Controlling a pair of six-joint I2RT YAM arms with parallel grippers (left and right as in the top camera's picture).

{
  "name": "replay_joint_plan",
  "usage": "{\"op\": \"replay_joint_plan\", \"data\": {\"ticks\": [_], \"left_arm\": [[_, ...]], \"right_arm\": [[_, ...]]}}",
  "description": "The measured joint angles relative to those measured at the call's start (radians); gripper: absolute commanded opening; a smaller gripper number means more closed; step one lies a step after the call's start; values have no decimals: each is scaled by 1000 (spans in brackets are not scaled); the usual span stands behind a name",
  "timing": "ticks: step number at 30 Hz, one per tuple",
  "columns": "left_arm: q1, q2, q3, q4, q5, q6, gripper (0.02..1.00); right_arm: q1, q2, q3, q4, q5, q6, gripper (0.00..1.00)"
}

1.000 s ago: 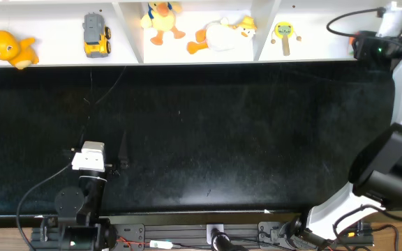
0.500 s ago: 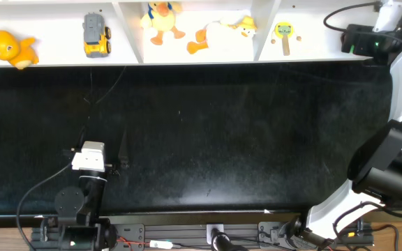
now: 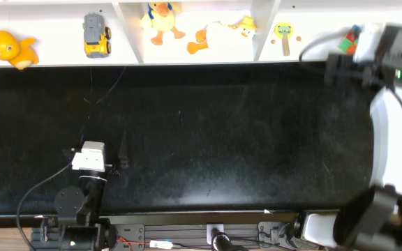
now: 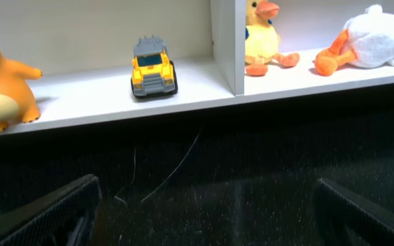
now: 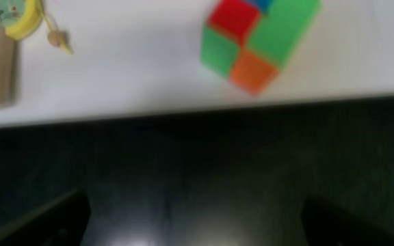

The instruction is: Store Toys

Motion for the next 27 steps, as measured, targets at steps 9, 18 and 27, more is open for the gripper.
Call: {"op": "replay_joint_plan", "data": {"ticks": [9, 18, 27], "left_arm": [[0, 0, 0, 0, 0, 0, 996], [0, 0, 0, -1, 0, 0, 998], [0, 0, 0, 0, 0, 0, 996]], "right_arm": [[175, -372, -549, 425, 94, 126, 998], [277, -696, -947, 902, 135, 307, 993], [319, -1051, -1144, 918, 91, 340, 993]]}}
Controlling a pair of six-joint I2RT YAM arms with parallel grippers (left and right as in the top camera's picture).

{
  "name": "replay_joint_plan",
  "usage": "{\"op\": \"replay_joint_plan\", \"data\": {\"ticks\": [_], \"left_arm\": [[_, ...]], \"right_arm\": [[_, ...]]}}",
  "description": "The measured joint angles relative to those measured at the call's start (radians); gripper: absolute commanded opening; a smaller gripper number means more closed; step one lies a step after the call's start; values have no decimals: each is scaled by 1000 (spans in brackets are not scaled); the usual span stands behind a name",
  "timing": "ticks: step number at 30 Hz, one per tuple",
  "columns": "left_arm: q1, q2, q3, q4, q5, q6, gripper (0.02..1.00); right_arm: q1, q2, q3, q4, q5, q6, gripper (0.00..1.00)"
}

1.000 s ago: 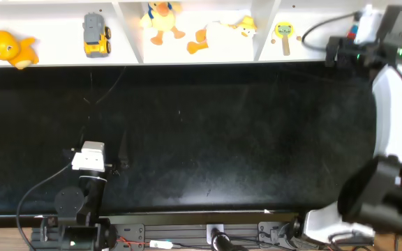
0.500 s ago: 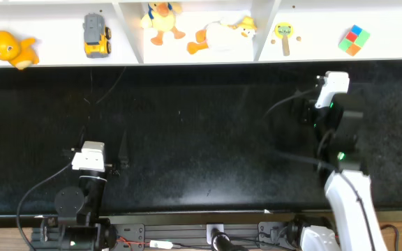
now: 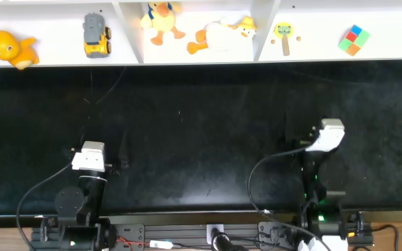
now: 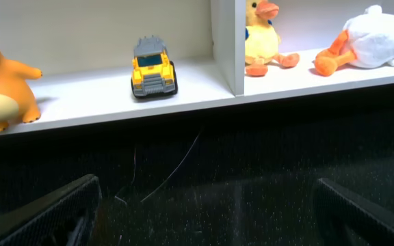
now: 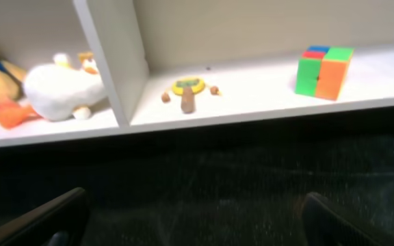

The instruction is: Store Toys

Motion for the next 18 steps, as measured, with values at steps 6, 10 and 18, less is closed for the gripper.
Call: {"op": "replay_joint_plan", "data": {"ticks": [6, 10, 18], "left_arm": [[0, 0, 0, 0, 0, 0, 998], [0, 0, 0, 0, 0, 0, 998], [0, 0, 0, 0, 0, 0, 998]], "right_arm": [[0, -189, -65, -92, -3, 4, 998], [0, -306, -65, -254, -3, 5, 996], [0, -468, -65, -275, 0, -19, 993]]}}
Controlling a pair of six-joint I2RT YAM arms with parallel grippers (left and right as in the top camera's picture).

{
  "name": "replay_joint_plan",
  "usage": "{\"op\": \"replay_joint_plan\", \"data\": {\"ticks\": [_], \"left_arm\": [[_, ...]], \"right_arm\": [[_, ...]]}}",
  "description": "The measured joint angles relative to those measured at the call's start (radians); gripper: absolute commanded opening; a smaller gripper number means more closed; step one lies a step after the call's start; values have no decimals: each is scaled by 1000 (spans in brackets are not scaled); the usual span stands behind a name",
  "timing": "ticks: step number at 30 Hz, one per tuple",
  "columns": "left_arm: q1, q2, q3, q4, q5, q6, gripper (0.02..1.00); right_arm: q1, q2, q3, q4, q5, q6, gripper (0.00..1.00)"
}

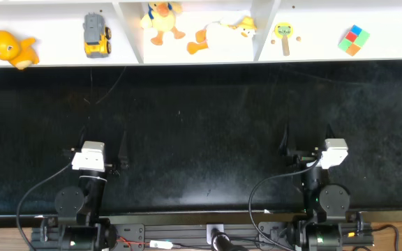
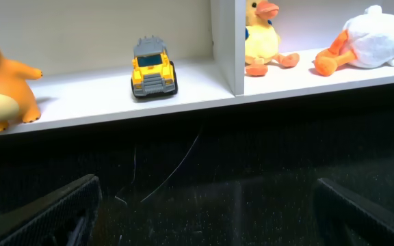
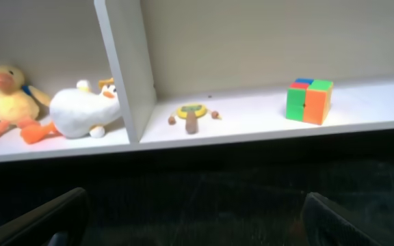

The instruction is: Store Toys

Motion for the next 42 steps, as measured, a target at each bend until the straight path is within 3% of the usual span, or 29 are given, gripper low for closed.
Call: {"op": "replay_joint_plan", "data": {"ticks": [10, 18, 42], "left_arm": [[0, 0, 0, 0, 0, 0, 996], [0, 0, 0, 0, 0, 0, 998], [0, 0, 0, 0, 0, 0, 998]], "right_arm": [[79, 0, 0, -4, 0, -5, 996], [-48, 0, 0, -8, 3, -4, 996], [-18, 0, 0, -9, 4, -4, 996]]}}
